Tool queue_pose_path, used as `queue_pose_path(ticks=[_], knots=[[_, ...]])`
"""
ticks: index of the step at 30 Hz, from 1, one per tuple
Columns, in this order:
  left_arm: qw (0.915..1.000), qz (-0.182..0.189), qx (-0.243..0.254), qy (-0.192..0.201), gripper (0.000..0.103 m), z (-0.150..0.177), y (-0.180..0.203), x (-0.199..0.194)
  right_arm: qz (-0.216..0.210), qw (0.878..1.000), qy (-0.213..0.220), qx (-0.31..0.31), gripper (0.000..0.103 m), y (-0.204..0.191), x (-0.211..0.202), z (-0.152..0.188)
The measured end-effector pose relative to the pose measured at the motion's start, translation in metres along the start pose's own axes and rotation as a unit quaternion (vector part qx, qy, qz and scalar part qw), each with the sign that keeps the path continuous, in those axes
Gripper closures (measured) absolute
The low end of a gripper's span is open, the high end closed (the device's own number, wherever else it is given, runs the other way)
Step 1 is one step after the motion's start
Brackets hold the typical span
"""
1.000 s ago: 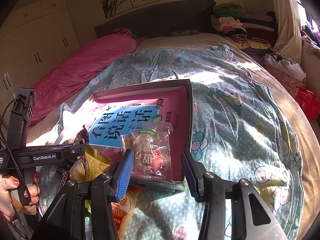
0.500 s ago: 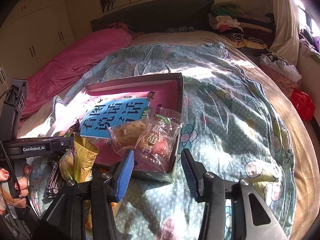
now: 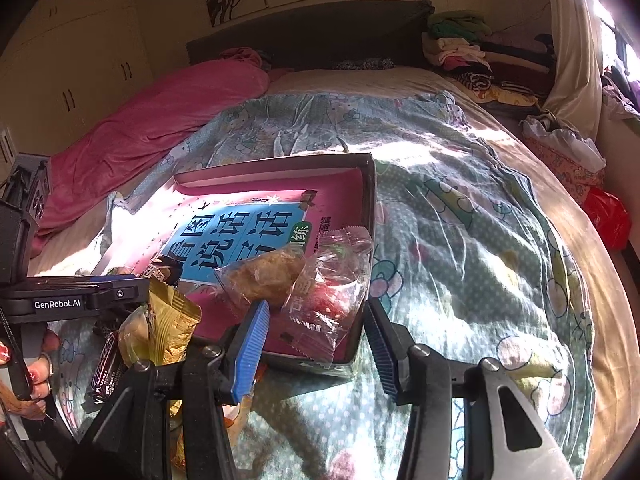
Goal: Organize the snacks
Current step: 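Release the candy bag into the box with the right tool while the left holds the dark bag, then lower the dark cartoon bag into the box and open the left tool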
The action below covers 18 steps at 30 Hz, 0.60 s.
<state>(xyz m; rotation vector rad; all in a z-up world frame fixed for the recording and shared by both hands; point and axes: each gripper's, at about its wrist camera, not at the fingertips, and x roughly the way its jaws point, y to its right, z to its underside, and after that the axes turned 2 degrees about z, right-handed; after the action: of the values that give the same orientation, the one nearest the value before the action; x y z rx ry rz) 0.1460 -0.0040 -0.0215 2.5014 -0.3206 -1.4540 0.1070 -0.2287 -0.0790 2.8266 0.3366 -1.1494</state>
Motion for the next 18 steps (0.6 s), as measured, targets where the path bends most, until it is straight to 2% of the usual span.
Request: queue_pose_path(ticks=[3, 7, 11, 13, 14, 18], knots=[[1.0000, 0.001, -0.001, 0.005, 0.050, -0.001, 0.000, -0.005, -0.013, 1.000, 0.004, -0.008, 0.053, -0.005, -0.001, -0.001], [0.9999, 0.004, -0.004, 0.010, 0.050, -0.002, 0.000, -0.011, -0.017, 0.999, -0.003, -0.029, 0.053, -0.014, 0.003, 0.000], [0.9999, 0.006, -0.003, 0.014, 0.049, 0.000, 0.000, -0.018, -0.019, 1.000, -0.004, -0.024, 0.053, -0.013, 0.003, 0.000], [0.9998, 0.006, -0.003, 0.016, 0.045, 0.000, 0.000, -0.021, -0.021, 1.000, 0.000, -0.015, 0.053, -0.009, 0.002, -0.001], [0.9998, 0.006, -0.003, 0.018, 0.039, 0.000, -0.001, -0.023, -0.021, 1.000, 0.001, -0.011, 0.053, -0.008, 0.001, -0.001], [0.9996, 0.008, -0.006, 0.027, 0.037, -0.001, -0.001, -0.029, -0.022, 1.000, 0.005, 0.004, 0.053, -0.002, -0.001, -0.002]])
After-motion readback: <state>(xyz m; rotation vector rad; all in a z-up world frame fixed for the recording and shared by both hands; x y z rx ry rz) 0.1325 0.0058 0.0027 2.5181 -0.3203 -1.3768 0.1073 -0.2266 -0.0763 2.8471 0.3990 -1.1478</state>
